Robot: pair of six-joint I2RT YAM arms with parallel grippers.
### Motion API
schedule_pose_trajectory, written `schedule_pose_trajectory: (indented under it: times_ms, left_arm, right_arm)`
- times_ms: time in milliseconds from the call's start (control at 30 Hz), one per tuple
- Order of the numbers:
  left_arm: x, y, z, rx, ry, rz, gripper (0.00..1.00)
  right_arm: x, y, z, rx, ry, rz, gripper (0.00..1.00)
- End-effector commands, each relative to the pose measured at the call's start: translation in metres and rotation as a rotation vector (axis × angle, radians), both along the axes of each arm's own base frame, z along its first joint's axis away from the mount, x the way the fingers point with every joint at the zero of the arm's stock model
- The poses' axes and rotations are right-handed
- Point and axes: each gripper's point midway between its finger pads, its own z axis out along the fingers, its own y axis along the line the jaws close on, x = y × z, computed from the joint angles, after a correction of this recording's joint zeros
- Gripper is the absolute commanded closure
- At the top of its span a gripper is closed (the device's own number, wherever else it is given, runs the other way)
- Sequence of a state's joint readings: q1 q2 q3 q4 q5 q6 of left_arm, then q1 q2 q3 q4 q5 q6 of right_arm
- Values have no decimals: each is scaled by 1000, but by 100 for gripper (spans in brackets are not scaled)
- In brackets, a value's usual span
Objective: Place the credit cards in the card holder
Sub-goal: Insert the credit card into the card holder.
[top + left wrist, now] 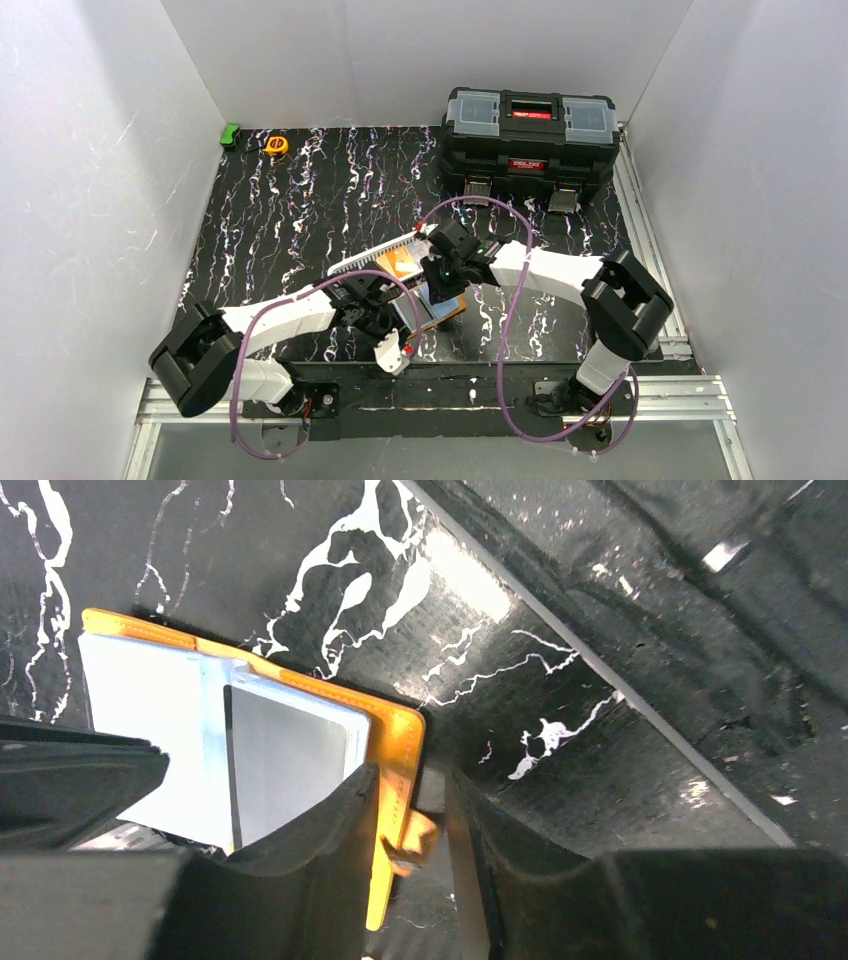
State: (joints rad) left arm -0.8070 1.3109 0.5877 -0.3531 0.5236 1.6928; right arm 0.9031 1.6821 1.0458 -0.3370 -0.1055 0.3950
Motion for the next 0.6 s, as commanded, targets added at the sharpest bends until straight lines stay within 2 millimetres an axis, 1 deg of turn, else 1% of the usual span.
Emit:
schedule_pose_trajectory:
  times_ms: [0, 33, 100, 167, 200, 233, 267, 300, 333, 433, 500, 567]
  left_arm:
    - [-4, 6, 28, -22, 32, 95, 65]
    - [-3, 6, 35, -35, 21, 108, 59]
    - [3, 6, 50, -58, -4, 157, 43]
    - [12, 7, 66, -72, -27, 222, 30]
    - [16, 8, 75, -74, -35, 260, 26]
    - [20, 9, 83, -72, -38, 298, 22]
    - [23, 11, 90, -65, -38, 334, 11]
    - [27, 12, 96, -59, -38, 374, 2]
    - [31, 12, 104, -61, -35, 419, 2]
    - [47, 12, 127, -99, -38, 560, 2]
    - [66, 12, 145, -153, -58, 697, 2]
    - [87, 15, 161, -214, -58, 867, 2]
  right_arm:
    - [21, -5, 46, 53, -111, -57, 67]
    - [27, -7, 52, 58, -129, -73, 60]
    - [41, -13, 60, 68, -151, -110, 39]
    - [53, -18, 66, 68, -152, -127, 32]
    - [60, -21, 68, 61, -151, -141, 27]
    - [68, -22, 73, 63, -154, -155, 19]
    - [75, -25, 75, 67, -148, -171, 11]
    - [81, -28, 77, 81, -137, -192, 4]
    - [87, -31, 78, 104, -117, -223, 2]
    - [102, -42, 82, 209, -14, -315, 2]
    - [108, -49, 85, 268, 6, -354, 2]
    - [114, -57, 82, 243, -29, -380, 2]
